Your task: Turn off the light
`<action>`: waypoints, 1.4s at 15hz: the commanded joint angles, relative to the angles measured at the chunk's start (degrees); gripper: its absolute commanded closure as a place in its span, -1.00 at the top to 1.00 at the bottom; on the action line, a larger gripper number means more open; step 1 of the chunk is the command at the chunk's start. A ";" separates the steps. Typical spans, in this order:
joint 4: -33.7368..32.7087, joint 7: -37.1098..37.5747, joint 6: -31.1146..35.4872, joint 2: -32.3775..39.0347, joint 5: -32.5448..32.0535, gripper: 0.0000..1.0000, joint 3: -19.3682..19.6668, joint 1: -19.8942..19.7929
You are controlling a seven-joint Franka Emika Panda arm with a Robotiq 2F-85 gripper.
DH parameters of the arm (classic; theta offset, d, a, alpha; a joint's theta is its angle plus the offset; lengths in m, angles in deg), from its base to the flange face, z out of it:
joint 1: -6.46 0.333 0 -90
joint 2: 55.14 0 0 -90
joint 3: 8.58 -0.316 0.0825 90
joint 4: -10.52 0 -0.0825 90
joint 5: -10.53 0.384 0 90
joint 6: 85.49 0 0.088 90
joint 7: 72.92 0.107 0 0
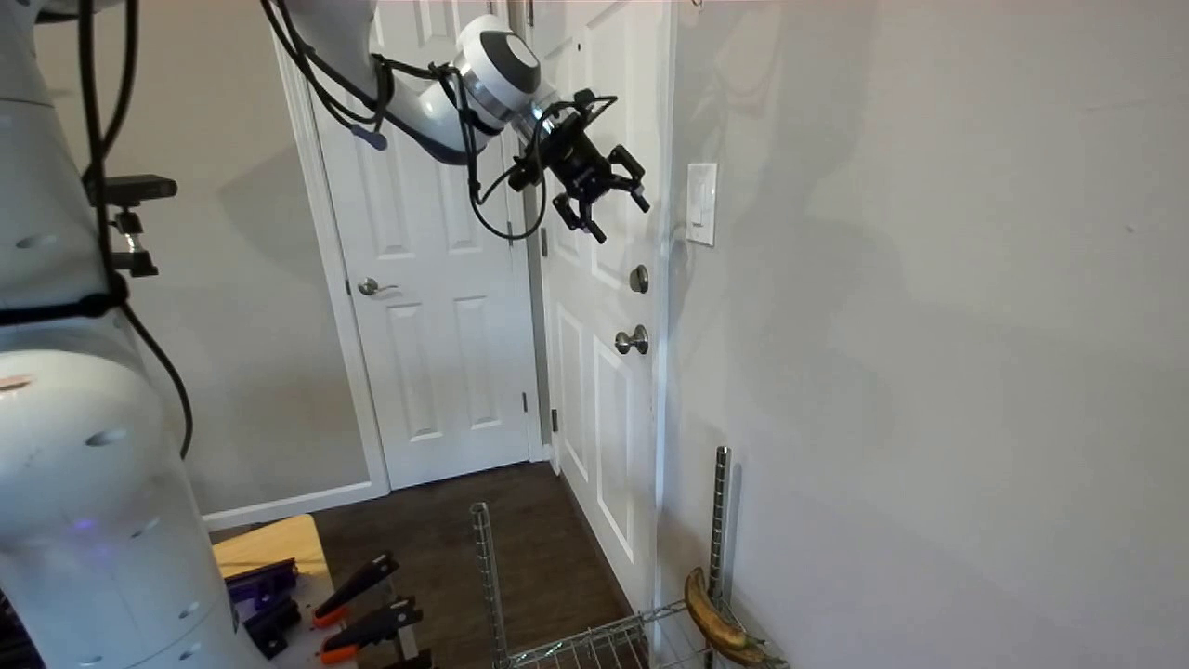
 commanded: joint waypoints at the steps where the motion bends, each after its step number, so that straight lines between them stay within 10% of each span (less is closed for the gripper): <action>1: -0.15 -0.07 -0.16 0.03 0.08 1.00 0.35 0.39; 21: -2.72 -0.30 10.11 5.20 -5.88 1.00 4.09 -0.59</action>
